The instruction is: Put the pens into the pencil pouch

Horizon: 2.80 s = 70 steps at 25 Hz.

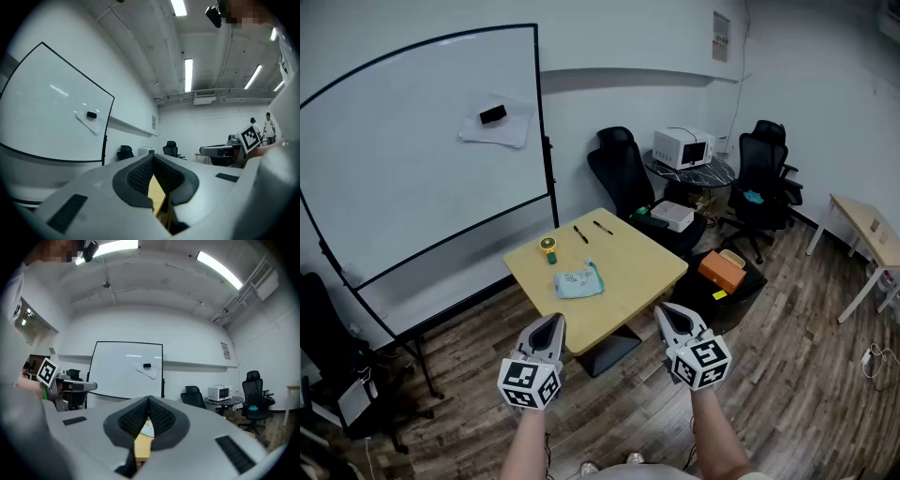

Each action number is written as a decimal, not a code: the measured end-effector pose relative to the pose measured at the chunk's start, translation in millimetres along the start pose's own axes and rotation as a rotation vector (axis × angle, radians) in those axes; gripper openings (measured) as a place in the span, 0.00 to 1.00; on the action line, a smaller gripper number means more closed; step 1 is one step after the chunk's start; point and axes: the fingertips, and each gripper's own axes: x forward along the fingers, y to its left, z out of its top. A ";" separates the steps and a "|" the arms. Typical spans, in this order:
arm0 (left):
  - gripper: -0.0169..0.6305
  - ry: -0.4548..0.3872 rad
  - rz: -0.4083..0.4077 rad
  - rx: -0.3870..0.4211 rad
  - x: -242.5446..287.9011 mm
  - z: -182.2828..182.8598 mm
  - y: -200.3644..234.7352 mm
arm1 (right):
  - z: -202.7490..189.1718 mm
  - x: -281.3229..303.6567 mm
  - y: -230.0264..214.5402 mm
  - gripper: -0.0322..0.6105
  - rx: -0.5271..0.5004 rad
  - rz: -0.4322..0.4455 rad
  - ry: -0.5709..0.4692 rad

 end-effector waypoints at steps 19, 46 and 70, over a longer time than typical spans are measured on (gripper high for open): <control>0.05 0.018 -0.005 0.012 -2.0 -3.6 -10.5 | -0.5 -2.3 1.3 0.05 -0.001 0.020 -0.001; 0.56 0.040 -0.057 0.021 9.6 -9.6 -29.0 | -6.5 0.0 -10.8 0.74 -0.021 0.004 0.020; 0.55 0.071 -0.021 0.056 88.3 -25.3 -28.0 | -13.1 46.1 -77.7 0.69 -0.022 0.063 0.002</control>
